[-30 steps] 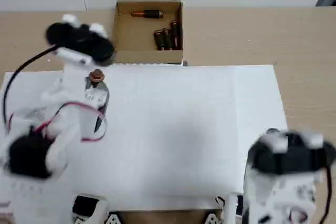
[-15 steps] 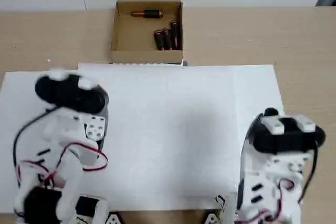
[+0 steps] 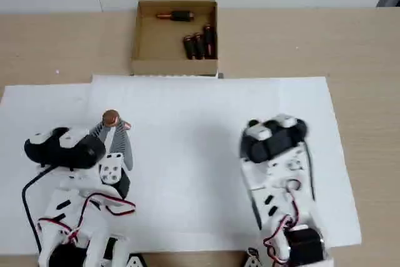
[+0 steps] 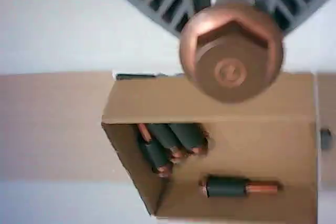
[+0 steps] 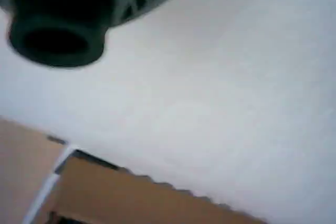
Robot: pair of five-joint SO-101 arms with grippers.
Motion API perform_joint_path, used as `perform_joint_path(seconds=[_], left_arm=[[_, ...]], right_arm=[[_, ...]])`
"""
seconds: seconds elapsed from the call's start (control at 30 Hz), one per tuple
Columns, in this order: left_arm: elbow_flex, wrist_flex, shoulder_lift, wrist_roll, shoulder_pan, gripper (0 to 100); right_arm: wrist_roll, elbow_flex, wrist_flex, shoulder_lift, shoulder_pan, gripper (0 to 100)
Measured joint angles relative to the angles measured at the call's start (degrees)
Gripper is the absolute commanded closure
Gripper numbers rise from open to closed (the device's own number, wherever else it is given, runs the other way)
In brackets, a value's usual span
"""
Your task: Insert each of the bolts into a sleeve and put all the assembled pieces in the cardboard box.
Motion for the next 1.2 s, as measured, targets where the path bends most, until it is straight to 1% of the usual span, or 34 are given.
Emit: perform_joint_path(seconds=[0.13,0.23,0.33,0.43,0.6,0.77,0.93,1.07,1.2], left_arm=[[1.14,-1.14,-0.44,9.32,0.35,99],[1.93,-2.29,-0.35,13.8,2.9,99],[2.81,-3.96,-0.44,18.9,6.33,99],[4.31,-6.51,-0.44,23.21,8.18,99],[8.35,-9.93,-0.44,25.32,9.32,99],[8.97,-9.93,-0.44,25.58,11.16,99],[8.97,-9.93,-0.44,25.58,12.31,99],[8.53,-9.93,-0.44,25.58,12.22,99],[6.42,-9.49,-0.44,25.58,14.33,99]], right_arm=[[0.0,5.71,-5.36,0.09,-6.77,99.6],[0.18,9.49,-9.14,-0.18,-10.99,99.6],[3.43,13.45,-12.57,0.09,-14.86,99.6],[5.98,14.95,-16.0,0.09,-17.49,99.6],[8.62,15.12,-18.2,0.09,-20.13,99.6],[10.64,15.12,-18.29,0.09,-20.57,99.6],[14.77,15.12,-18.29,0.18,-20.48,99.6],[15.65,15.12,-18.29,0.18,-20.22,99.6],[17.49,15.12,-18.29,0.18,-19.52,99.6]])
